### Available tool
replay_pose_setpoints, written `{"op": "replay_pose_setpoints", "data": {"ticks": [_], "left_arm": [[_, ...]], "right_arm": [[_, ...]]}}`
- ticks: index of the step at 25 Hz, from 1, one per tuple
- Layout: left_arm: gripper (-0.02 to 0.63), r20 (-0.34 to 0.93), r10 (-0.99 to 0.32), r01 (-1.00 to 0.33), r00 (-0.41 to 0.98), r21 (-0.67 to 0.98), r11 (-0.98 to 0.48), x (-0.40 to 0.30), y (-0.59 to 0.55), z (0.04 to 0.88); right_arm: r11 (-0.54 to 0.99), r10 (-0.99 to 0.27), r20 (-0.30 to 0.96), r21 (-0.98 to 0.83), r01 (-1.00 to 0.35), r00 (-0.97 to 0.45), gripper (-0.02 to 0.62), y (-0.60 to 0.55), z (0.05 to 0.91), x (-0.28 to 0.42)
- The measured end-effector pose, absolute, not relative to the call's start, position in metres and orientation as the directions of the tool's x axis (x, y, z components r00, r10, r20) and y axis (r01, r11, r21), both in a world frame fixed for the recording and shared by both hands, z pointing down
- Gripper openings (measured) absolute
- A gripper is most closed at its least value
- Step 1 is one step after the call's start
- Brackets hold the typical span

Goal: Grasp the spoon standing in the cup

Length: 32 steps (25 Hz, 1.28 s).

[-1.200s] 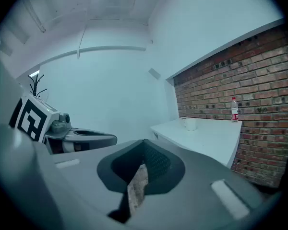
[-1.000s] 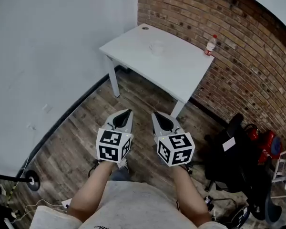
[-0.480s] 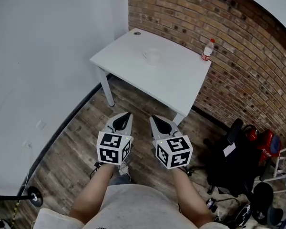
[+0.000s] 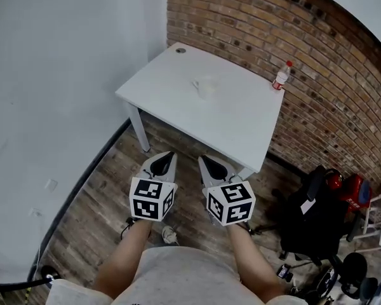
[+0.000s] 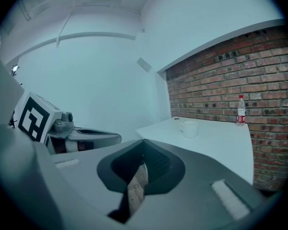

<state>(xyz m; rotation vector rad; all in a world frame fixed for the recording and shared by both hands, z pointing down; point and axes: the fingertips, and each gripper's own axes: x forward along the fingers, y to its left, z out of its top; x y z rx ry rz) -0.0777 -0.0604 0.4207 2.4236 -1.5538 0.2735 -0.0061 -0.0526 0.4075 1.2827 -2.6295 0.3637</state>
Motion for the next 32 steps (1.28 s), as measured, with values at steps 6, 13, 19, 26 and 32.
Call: {"op": "replay_pose_setpoints", "data": {"ticks": [6, 13, 19, 26, 32], "left_arm": [[-0.005, 0.287, -0.851, -0.898, 0.439, 0.123, -0.422, -0.105, -0.097, 0.424], [-0.005, 0.289, -0.827, -0.875, 0.482, 0.111, -0.471, -0.120, -0.129, 0.425], [-0.005, 0.289, -0.804, -0.852, 0.519, 0.094, -0.516, -0.114, -0.153, 0.425], [-0.005, 0.299, -0.785, -0.831, 0.543, 0.056, -0.554, -0.102, -0.188, 0.430], [-0.005, 0.317, -0.765, -0.808, 0.560, 0.008, -0.589, -0.082, -0.235, 0.436]], "right_arm": [[0.574, -0.759, 0.288, -0.130, -0.809, -0.584, 0.005, -0.087, 0.409, -0.034], [0.539, -0.783, 0.292, -0.123, -0.833, -0.549, 0.005, -0.118, 0.410, -0.047], [0.510, -0.802, 0.288, -0.126, -0.851, -0.524, 0.005, -0.139, 0.410, -0.045], [0.488, -0.816, 0.277, -0.137, -0.862, -0.506, 0.005, -0.173, 0.415, -0.035], [0.482, -0.819, 0.272, -0.149, -0.863, -0.505, 0.005, -0.218, 0.420, -0.020]]}}
